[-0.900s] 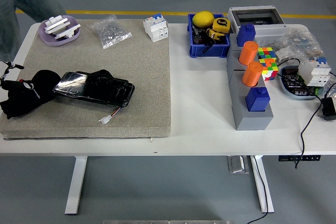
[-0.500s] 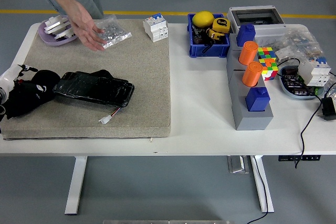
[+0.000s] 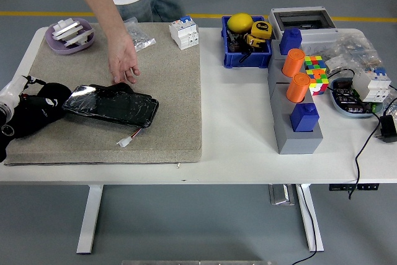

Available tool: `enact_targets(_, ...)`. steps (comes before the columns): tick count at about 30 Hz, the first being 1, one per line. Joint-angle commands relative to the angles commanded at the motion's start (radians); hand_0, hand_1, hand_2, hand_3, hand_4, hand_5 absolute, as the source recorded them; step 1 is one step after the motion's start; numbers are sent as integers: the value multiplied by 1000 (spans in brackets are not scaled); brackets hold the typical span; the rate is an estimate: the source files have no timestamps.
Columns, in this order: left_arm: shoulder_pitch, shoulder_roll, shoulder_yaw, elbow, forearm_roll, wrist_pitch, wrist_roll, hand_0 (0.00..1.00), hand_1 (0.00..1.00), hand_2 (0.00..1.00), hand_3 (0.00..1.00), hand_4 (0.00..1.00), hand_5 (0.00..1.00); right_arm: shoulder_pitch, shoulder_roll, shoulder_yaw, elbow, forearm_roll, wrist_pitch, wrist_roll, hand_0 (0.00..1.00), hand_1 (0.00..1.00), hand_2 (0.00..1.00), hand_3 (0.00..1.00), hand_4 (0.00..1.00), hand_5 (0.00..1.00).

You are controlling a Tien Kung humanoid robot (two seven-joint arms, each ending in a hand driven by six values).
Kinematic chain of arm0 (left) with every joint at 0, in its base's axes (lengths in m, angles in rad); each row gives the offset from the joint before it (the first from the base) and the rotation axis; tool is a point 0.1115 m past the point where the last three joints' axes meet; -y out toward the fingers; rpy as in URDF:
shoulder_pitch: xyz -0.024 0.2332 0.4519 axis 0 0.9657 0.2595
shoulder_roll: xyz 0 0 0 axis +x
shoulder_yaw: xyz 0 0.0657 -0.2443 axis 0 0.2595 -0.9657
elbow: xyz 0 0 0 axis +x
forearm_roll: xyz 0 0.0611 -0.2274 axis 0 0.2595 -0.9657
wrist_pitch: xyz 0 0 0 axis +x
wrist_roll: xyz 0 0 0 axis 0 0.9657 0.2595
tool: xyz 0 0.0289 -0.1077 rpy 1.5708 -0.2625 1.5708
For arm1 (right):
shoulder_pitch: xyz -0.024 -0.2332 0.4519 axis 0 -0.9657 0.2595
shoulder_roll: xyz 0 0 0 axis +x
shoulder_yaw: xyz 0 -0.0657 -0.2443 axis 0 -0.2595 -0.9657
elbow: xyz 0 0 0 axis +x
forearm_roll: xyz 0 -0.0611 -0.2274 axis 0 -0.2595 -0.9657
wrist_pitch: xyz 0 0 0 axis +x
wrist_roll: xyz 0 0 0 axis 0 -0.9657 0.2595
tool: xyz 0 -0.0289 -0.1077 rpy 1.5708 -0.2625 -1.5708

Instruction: Pick the rag up,wipe the panel,place it on the desk

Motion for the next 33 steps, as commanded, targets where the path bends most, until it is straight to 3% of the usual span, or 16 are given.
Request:
enact_targets(3,-1,-1,7,5,3,1,0,639,903,897,664,766,90,0,0,8,2,-7,-2,0,741,619,606,555,899,421)
enact_targets(4,0,-1,9,6,7,2,0,463,864,889,635,698,72,0,0,10,2,-9,-2,0,741,619,606,555,898,422)
enact_targets(9,3,-3,14,15,6,0,7,463,864,889,635,698,72,0,-1,16,3,-15,-5,1,741,619,606,555,898,422)
enact_targets(10,4,-3,15,15,7,-1,8,382,851,882,618,422,2,-1,-1,19,3,-17,-5,1,741,619,605,555,898,421)
enact_targets(15,9,-7,17,16,17,11,12,382,851,882,618,422,2,-2,-1,23,3,-19,-6,1,741,619,605,555,898,421)
enact_targets(16,9,-7,18,16,18,14,13,365,828,875,604,251,2,-2,-1,23,3,-20,-6,1,741,619,605,555,899,421)
enact_targets(21,13,-7,21,17,24,29,17,365,828,875,604,251,2,-3,-3,27,4,-25,-9,0,741,619,605,555,899,421)
enact_targets(22,15,-7,21,17,26,32,18,342,797,857,596,77,2,-4,-4,28,4,-25,-9,0,740,619,605,555,898,421)
enact_targets(27,24,-10,19,15,43,53,23,342,797,857,596,77,2,-6,-6,30,2,-28,-9,-2,740,619,605,555,898,421)
enact_targets(28,26,-11,18,14,47,58,23,289,755,833,580,2,2,-7,-6,29,2,-28,-9,-2,740,619,605,555,898,420)
enact_targets(33,36,-10,8,5,61,74,24,289,755,833,580,2,2,-7,-7,29,3,-29,-9,-3,740,619,605,555,898,420)
